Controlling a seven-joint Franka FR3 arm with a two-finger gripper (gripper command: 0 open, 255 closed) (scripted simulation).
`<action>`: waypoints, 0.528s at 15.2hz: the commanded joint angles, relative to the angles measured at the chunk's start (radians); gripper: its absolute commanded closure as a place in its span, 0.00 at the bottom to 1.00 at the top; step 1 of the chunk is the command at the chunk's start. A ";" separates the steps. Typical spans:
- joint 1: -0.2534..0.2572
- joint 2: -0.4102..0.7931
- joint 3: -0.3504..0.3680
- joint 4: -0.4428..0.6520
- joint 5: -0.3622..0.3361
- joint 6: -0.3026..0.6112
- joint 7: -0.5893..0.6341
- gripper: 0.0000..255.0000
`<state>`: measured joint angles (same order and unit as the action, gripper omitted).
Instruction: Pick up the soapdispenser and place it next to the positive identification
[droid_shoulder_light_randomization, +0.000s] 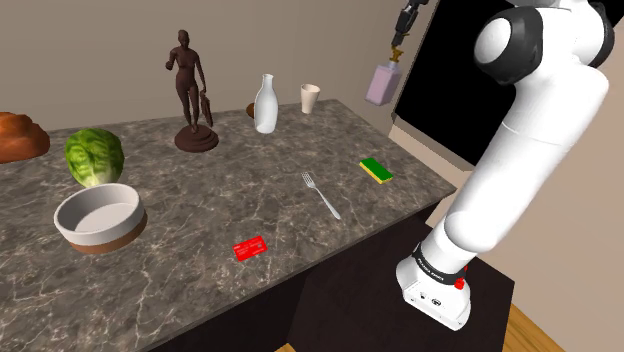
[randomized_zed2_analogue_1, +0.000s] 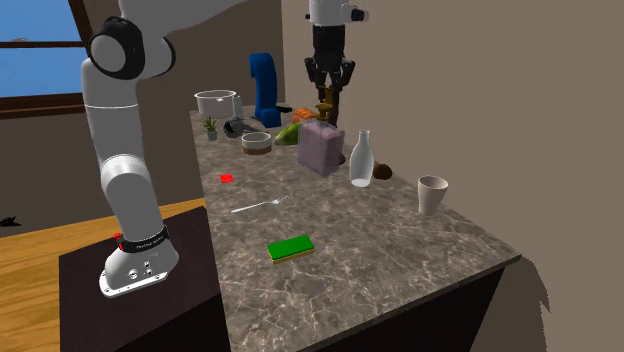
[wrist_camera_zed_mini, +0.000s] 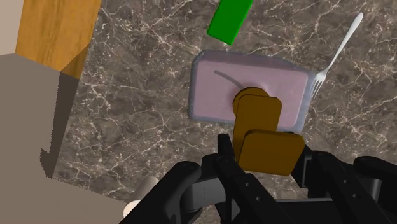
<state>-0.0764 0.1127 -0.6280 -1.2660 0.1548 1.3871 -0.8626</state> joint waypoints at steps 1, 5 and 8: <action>-0.012 0.023 -0.005 0.058 0.016 -0.039 -0.006 1.00; 0.000 0.018 0.001 0.092 0.013 -0.075 0.018 1.00; 0.082 -0.091 0.045 -0.028 -0.058 -0.036 0.115 1.00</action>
<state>-0.0230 0.0611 -0.5984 -1.2450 0.1226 1.3302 -0.7827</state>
